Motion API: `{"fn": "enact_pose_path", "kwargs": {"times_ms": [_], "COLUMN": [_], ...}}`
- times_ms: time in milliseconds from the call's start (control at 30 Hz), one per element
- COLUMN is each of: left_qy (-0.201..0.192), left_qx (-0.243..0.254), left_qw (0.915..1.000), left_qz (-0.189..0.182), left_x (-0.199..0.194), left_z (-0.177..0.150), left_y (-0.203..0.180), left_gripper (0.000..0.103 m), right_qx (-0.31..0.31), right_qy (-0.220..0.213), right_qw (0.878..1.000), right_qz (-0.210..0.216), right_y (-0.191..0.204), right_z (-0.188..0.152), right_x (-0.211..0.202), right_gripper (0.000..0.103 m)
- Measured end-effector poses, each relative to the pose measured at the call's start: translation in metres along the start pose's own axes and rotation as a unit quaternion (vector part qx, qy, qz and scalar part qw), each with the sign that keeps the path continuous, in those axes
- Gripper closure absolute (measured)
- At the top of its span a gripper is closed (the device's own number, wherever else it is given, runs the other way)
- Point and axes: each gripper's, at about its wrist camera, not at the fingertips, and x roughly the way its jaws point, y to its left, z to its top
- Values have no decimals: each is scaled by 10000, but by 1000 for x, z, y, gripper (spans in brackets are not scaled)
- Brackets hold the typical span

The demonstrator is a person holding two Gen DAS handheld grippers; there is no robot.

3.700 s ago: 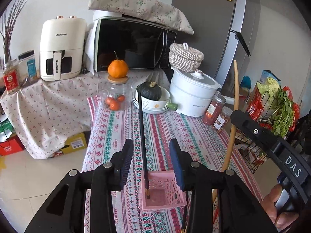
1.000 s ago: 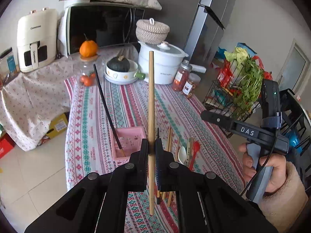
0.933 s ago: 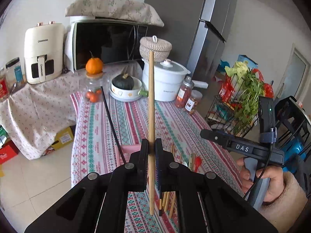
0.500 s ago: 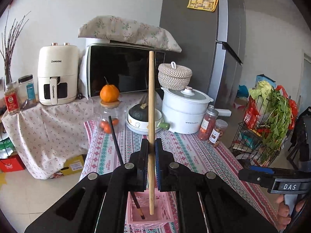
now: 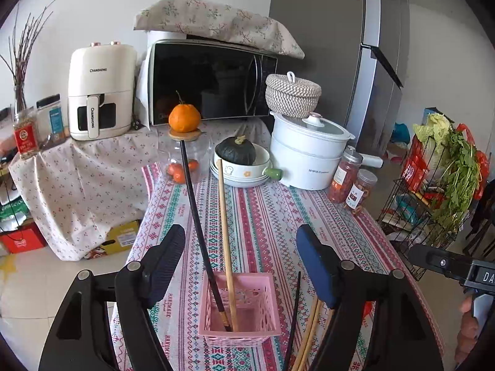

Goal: Organize utensils
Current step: 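Lower the wooden chopstick into the pink basket and open the left gripper, then lower the left gripper onto another black chopstick and close on it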

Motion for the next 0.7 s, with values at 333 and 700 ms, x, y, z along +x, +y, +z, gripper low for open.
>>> {"fn": "enact_pose_path", "kwargs": {"times_ms": [333,700], "left_qy": [257,893], "left_qx": [264,393], "left_qw": [9993,9945], "left_qz": [-36,-387], "left_x": [-32,-23], "left_z": [-5,-14], "left_y": [-30,-68], "left_gripper": [11,4], "right_qx": [246,352], "right_qy": [-98,33], "right_qw": [9992,9955], "right_qz": [-286,-881], "right_y": [-29,-74], "right_z": [3,-4], "right_x": [-20,-38], "right_gripper": [22,11]}}
